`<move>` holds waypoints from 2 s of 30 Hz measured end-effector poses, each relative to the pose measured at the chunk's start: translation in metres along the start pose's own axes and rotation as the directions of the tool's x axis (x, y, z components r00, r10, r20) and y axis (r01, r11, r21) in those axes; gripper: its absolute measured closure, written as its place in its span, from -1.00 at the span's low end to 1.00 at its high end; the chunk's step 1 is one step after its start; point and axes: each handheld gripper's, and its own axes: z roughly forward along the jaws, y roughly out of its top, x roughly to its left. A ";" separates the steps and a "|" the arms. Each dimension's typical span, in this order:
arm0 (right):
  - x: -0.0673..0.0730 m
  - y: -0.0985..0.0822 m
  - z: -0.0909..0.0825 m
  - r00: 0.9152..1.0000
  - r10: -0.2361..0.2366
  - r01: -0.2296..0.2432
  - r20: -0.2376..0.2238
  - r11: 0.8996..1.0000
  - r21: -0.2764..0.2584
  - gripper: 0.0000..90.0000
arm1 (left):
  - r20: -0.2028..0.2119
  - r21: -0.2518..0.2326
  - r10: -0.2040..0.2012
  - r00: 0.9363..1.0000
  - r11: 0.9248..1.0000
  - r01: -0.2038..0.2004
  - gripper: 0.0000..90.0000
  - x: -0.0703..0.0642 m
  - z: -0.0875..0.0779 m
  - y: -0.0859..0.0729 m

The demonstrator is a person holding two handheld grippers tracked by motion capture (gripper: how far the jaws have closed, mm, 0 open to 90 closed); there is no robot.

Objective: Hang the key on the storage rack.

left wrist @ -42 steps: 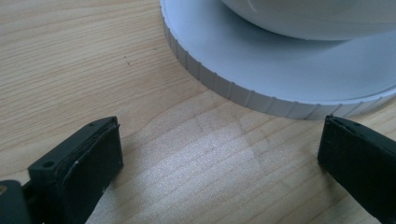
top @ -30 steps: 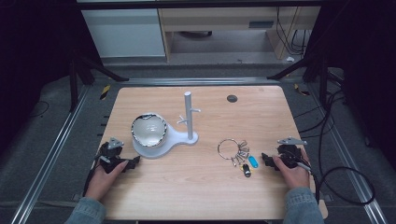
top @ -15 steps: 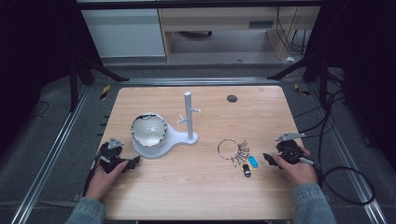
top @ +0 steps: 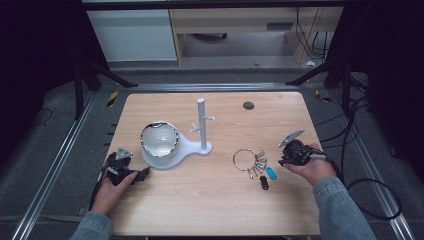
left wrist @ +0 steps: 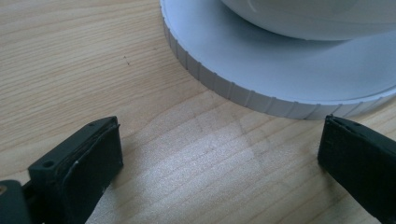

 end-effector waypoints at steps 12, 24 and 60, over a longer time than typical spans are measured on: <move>0.012 0.046 0.020 0.984 -0.165 0.171 -0.062 0.980 0.101 0.90 | 0.000 0.000 0.000 1.000 1.000 0.000 -1.00 0.000 0.000 0.000; 0.013 0.055 0.043 0.974 -0.204 0.217 -0.097 0.963 0.161 0.82 | 0.000 0.000 0.000 1.000 1.000 0.000 -1.00 0.000 0.000 0.000; 0.009 0.066 0.056 0.961 -0.250 0.270 -0.118 0.941 0.202 0.57 | 0.000 0.000 0.000 1.000 1.000 0.000 -1.00 0.000 0.000 0.000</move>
